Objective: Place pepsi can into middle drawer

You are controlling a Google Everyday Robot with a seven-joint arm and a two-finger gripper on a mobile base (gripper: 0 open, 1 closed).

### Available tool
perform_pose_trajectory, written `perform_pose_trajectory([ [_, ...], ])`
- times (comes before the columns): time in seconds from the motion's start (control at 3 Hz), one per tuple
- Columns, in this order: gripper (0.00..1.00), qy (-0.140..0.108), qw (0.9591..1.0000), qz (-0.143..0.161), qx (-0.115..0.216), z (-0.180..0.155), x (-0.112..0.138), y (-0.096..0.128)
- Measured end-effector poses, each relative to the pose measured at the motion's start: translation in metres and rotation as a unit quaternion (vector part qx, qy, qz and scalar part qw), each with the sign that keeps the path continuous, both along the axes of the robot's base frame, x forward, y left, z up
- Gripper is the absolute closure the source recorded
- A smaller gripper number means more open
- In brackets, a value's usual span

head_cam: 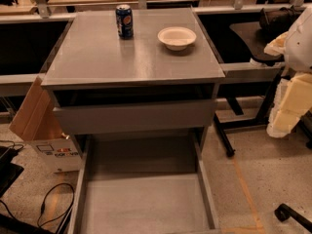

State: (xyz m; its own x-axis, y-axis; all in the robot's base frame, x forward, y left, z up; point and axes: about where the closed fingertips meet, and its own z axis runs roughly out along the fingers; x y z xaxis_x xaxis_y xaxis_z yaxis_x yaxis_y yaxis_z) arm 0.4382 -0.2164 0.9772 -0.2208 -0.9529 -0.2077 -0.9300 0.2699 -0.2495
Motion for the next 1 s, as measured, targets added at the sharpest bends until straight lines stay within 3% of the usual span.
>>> perform_pose_trajectory([
  [0.33,0.00,0.000,1.0000,0.000,0.000,0.000,0.000,0.000],
  [0.67,0.00,-0.048,0.9975,-0.007,0.052,0.000,0.023,0.001],
  [1.0,0.00,-0.117,0.9811,0.002,0.154,0.009,0.085,0.014],
])
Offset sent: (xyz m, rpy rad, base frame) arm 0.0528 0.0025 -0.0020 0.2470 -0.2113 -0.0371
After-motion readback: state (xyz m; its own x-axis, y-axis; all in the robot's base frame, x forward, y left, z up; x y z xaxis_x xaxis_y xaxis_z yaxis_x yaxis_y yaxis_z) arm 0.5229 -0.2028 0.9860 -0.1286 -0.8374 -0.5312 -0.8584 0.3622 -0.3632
